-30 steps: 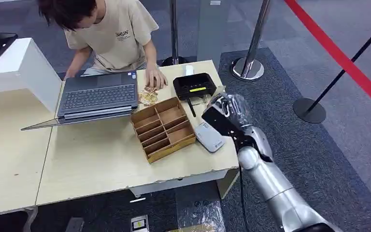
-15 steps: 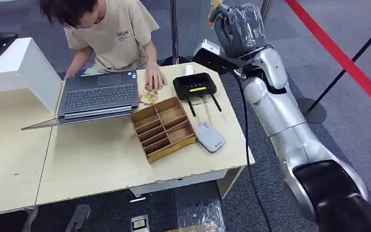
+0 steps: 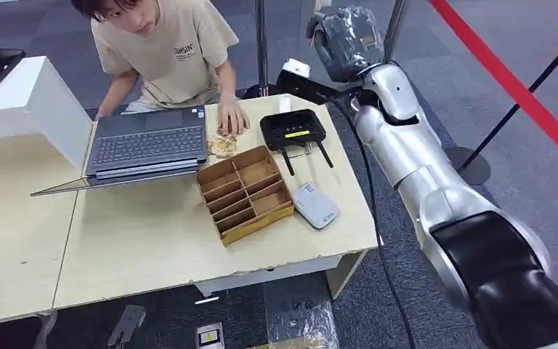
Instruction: Pass the card to the sensor for recognition and then transmit it.
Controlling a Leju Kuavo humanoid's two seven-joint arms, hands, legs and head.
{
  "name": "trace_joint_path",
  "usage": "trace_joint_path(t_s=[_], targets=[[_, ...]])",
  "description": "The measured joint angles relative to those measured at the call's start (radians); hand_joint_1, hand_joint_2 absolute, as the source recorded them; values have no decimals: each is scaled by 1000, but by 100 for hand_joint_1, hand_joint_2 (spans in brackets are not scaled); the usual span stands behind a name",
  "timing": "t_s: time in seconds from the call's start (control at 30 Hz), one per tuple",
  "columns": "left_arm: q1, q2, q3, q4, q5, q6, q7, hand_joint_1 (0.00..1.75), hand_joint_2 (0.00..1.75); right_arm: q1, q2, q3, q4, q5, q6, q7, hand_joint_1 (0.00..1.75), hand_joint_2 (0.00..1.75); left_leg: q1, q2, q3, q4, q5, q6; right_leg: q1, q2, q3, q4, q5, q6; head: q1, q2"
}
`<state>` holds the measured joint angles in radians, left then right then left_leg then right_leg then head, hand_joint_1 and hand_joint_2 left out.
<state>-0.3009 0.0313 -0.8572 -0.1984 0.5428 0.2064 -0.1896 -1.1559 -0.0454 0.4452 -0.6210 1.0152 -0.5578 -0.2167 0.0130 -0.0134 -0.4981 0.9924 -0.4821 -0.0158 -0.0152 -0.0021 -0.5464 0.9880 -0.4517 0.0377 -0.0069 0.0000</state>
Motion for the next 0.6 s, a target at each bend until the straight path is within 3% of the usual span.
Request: trace_joint_path(t_s=[0.33,0.6], targets=[[-15,-10,-7,0,-8,13,9,0,175,-28,34,79,85,184,-42,3,175,175,0,0,0,0,0,0,0,0,0,0,0,0,0,0],[-8,-18,-9,0,-5,0,7,0,175,-28,37,104,121,171,-88,0,175,175,0,0,0,0,0,0,0,0,0,0,0,0,0,0]])
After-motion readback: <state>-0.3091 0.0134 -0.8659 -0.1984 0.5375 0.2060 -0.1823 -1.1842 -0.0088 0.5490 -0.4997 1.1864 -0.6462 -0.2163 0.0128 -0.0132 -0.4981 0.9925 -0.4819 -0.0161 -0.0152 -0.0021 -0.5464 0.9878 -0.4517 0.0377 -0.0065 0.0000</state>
